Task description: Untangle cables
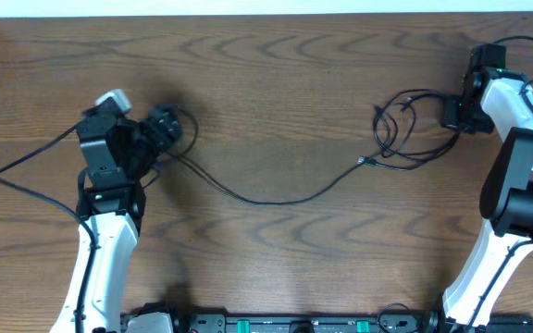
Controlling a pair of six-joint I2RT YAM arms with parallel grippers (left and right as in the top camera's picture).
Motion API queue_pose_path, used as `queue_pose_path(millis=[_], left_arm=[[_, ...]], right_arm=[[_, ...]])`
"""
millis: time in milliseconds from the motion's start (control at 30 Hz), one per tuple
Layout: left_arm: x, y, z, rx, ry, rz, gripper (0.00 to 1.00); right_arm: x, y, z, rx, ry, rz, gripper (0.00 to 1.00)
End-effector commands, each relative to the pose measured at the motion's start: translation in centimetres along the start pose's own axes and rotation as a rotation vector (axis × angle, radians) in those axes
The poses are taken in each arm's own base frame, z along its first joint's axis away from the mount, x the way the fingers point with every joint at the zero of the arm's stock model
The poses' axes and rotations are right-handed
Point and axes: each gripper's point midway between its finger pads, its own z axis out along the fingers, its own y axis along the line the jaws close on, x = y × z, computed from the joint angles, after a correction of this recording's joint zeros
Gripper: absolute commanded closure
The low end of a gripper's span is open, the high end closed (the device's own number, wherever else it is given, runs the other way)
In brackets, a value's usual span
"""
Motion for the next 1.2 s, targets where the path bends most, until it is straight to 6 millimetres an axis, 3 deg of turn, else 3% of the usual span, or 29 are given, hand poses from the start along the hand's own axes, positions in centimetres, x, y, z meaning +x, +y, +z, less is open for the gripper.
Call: queue_pose_path(millis=[0, 133, 300, 367, 633, 767, 967, 1167], left_arm=[[3.1, -7.1, -0.5, 0.303, 0.159, -0.016, 0.1], [5.0, -11.0, -0.3, 0.378, 0.177, 0.017, 0.08], [8.7, -12.5, 1.5, 0.294, 0.19, 0.032, 0.07], [11.1, -13.2, 2.8, 0.26, 0.211, 0.016, 0.04], [17.5, -20.0, 5.6, 0.468, 0.277, -0.058, 0.04], [21.1, -22.1, 7.4, 0.489, 0.357, -0.13, 0.05], [24.0, -25.8, 9.2, 0.537, 0.403, -0.135, 0.08], [25.5, -25.4, 12.0, 0.42, 0.366, -0.14, 0.13]], right_arm=[[2.8, 4.3, 0.8, -0.187, 0.1, -0.04, 0.99], [3.7, 5.7, 0.4, -0.248, 0.135, -0.048, 0.99], [3.9, 6.0, 0.4, -0.258, 0.139, -0.071, 0.99], [4.1, 6.5, 0.2, -0.28, 0.147, -0.073, 0.99], [4.4, 7.4, 0.1, -0.288, 0.152, -0.091, 0.99], [4.6, 7.9, 0.0, -0.289, 0.157, -0.103, 0.99], [5.0, 8.8, -0.2, -0.292, 0.16, -0.126, 0.99], [5.6, 9.8, -0.4, -0.293, 0.171, -0.153, 0.99]])
